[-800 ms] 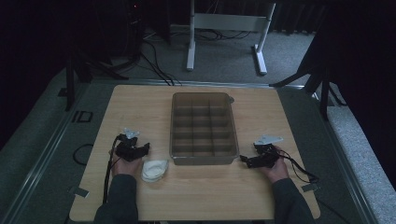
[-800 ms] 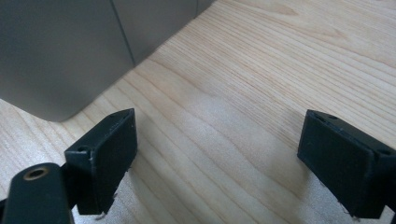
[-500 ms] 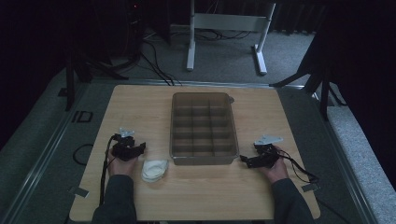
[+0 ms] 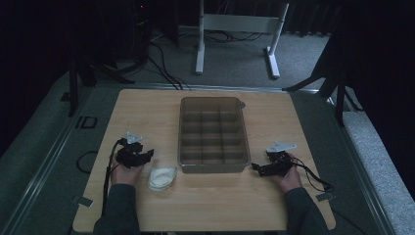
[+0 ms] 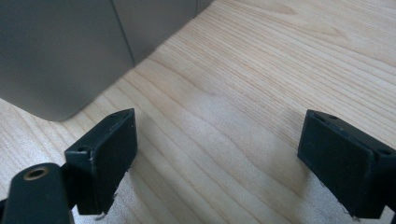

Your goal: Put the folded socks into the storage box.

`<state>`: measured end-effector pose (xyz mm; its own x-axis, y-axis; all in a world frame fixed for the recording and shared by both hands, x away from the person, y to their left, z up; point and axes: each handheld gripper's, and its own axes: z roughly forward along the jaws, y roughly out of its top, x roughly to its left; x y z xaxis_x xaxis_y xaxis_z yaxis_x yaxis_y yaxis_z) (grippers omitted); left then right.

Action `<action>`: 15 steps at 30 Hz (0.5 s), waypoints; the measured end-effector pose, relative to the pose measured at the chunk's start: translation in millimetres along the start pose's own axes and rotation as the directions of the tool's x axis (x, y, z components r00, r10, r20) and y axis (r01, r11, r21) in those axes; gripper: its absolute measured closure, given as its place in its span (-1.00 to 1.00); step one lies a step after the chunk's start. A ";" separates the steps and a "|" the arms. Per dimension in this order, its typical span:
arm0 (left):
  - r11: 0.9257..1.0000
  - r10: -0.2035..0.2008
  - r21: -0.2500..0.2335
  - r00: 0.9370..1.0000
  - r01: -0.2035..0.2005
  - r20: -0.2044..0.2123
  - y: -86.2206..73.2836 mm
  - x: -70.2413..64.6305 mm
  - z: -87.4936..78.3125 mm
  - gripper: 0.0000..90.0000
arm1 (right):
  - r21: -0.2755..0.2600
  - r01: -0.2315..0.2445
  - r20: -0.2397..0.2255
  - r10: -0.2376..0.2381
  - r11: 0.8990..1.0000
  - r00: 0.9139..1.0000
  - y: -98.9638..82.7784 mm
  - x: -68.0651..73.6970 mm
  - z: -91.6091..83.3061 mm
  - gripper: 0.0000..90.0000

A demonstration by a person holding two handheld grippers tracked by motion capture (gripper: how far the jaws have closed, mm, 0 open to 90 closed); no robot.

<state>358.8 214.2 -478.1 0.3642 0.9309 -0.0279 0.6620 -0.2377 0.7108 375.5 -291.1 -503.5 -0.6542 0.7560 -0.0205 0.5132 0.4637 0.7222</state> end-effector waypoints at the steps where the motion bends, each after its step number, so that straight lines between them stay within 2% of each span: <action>1: 1.000 0.003 0.001 1.000 -0.003 0.001 0.5 -0.5 -0.5 0.09 | 0.000 0.000 0.000 0.000 1.000 1.000 0.0 0.0 0.0 -0.75; 4: 1.000 0.016 0.003 1.000 -0.016 0.010 1.8 -0.4 -2.8 0.09 | 0.000 -0.001 0.000 0.001 1.000 1.000 0.0 0.1 0.0 -0.75; 5: 1.000 0.031 0.000 0.999 -0.031 0.040 2.6 0.4 -5.5 0.09 | 0.000 -0.001 0.000 0.001 1.000 1.000 -0.1 0.1 0.0 -0.75; 7: 0.999 0.046 0.005 0.997 -0.047 0.057 3.0 0.6 -7.1 0.08 | -0.001 -0.003 0.000 0.003 1.000 1.000 -0.3 0.5 -0.2 -0.75; 11: 0.998 0.062 0.020 0.996 -0.064 0.068 3.4 0.8 -8.6 0.08 | -0.001 -0.003 0.001 0.003 1.000 1.000 -0.4 0.7 -0.4 -0.75; 15: 0.997 0.069 0.015 0.994 -0.070 0.085 4.7 1.4 -12.2 0.11 | 0.000 -0.004 0.001 0.004 1.000 1.000 -0.6 1.0 -0.6 -0.75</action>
<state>354.4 217.8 -466.3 0.4632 0.8854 -0.0385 0.6447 -0.3069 0.7001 374.2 -290.9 -503.5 -0.6514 0.7585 -0.0187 0.5156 0.4606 0.7225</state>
